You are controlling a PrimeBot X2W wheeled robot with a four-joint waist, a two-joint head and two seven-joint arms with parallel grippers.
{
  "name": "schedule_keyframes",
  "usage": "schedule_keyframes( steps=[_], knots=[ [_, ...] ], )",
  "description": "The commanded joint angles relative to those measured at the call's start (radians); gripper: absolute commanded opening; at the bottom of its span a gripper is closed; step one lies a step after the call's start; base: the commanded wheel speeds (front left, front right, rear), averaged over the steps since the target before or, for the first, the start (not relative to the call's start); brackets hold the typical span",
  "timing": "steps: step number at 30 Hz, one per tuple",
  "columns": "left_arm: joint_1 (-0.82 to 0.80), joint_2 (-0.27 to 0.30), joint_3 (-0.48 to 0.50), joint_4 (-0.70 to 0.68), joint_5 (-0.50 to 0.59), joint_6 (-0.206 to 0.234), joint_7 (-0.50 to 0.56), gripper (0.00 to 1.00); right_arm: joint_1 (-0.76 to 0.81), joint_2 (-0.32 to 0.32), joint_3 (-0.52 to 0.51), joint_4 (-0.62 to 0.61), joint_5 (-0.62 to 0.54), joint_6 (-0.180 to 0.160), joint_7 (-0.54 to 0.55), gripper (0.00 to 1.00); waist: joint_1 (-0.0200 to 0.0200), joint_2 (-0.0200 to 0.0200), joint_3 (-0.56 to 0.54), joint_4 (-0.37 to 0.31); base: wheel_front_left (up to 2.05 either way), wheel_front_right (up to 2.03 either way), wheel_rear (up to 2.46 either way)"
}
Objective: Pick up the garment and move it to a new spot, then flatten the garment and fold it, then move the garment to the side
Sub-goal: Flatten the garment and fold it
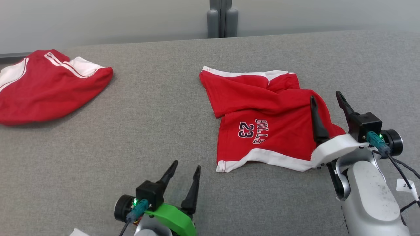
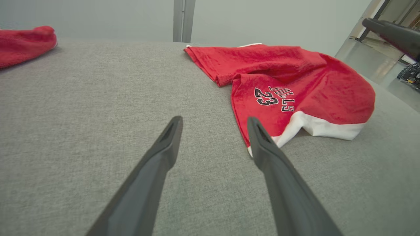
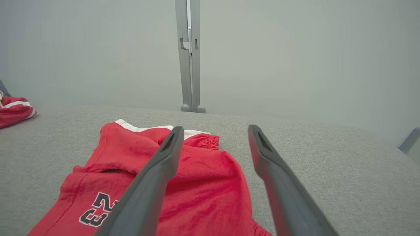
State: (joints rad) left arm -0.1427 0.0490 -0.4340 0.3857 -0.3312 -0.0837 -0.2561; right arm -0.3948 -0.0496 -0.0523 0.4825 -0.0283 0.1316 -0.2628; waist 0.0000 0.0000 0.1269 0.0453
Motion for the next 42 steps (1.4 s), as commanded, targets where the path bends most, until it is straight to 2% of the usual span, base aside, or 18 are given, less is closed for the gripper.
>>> schedule_keyframes(
  steps=[1,4,8,15,16,17,18,19,22,26,33,42],
  knots=[
    [-0.036,0.003,-0.03,0.034,-0.022,-0.005,0.008,1.0,0.028,-0.002,0.007,-0.041,0.012,-0.002,-0.003,1.0,0.0,0.0,0.004,-0.009,0.0,0.0,0.0],
    [-0.085,0.003,-0.103,0.121,-0.063,-0.006,0.026,1.0,0.066,-0.002,0.027,-0.113,0.029,-0.002,-0.003,1.0,0.0,0.0,0.011,-0.03,0.0,0.0,0.0],
    [-0.16,0.003,-0.175,0.232,-0.121,0.017,0.026,1.0,0.101,-0.002,0.052,-0.177,0.047,-0.002,-0.003,1.0,0.0,0.0,0.026,-0.067,0.0,0.0,0.0],
    [-0.255,0.004,-0.27,0.35,-0.217,0.036,0.009,1.0,0.133,-0.002,0.052,-0.214,0.053,-0.002,-0.003,1.0,0.0,0.0,0.053,-0.119,0.0,0.0,0.0],
    [-0.266,0.004,-0.28,0.363,-0.231,0.041,0.007,0.91,0.136,-0.001,0.053,-0.216,0.056,-0.002,-0.003,1.0,0.0,0.0,0.055,-0.125,0.0,0.0,0.0],
    [-0.275,0.004,-0.29,0.377,-0.245,0.041,0.005,0.62,0.139,-0.001,0.054,-0.219,0.058,-0.002,-0.003,1.0,0.0,0.0,0.058,-0.13,0.0,0.0,0.0],
    [-0.283,0.004,-0.3,0.387,-0.254,0.041,0.002,0.38,0.141,-0.002,0.052,-0.222,0.058,-0.002,-0.003,1.0,0.0,0.0,0.059,-0.133,0.0,0.0,0.0],
    [-0.29,0.004,-0.311,0.399,-0.263,0.043,0.0,0.0,0.142,-0.002,0.049,-0.227,0.059,-0.002,-0.003,1.0,0.0,0.0,0.061,-0.137,0.0,0.0,0.0],
    [-0.306,0.004,-0.33,0.416,-0.284,0.051,-0.004,0.0,0.149,-0.002,0.038,-0.234,0.061,-0.002,-0.003,1.0,0.0,0.0,0.064,-0.142,0.0,0.0,0.0],
    [-0.324,0.004,-0.308,0.413,-0.299,0.071,-0.009,0.0,0.162,-0.002,0.014,-0.245,0.054,-0.002,-0.003,1.0,0.0,0.0,0.063,-0.134,0.0,0.0,0.0],
    [-0.238,0.046,-0.151,0.314,-0.24,0.106,-0.009,0.0,0.227,-0.002,-0.016,-0.268,0.042,-0.002,-0.003,1.0,0.0,0.0,0.047,-0.095,0.0,0.0,0.0],
    [-0.124,0.06,-0.015,0.24,-0.183,0.099,-0.01,0.0,0.285,-0.001,-0.01,-0.269,0.049,-0.002,-0.003,1.0,0.0,0.0,0.013,-0.067,0.0,0.0,0.0]
  ],
)
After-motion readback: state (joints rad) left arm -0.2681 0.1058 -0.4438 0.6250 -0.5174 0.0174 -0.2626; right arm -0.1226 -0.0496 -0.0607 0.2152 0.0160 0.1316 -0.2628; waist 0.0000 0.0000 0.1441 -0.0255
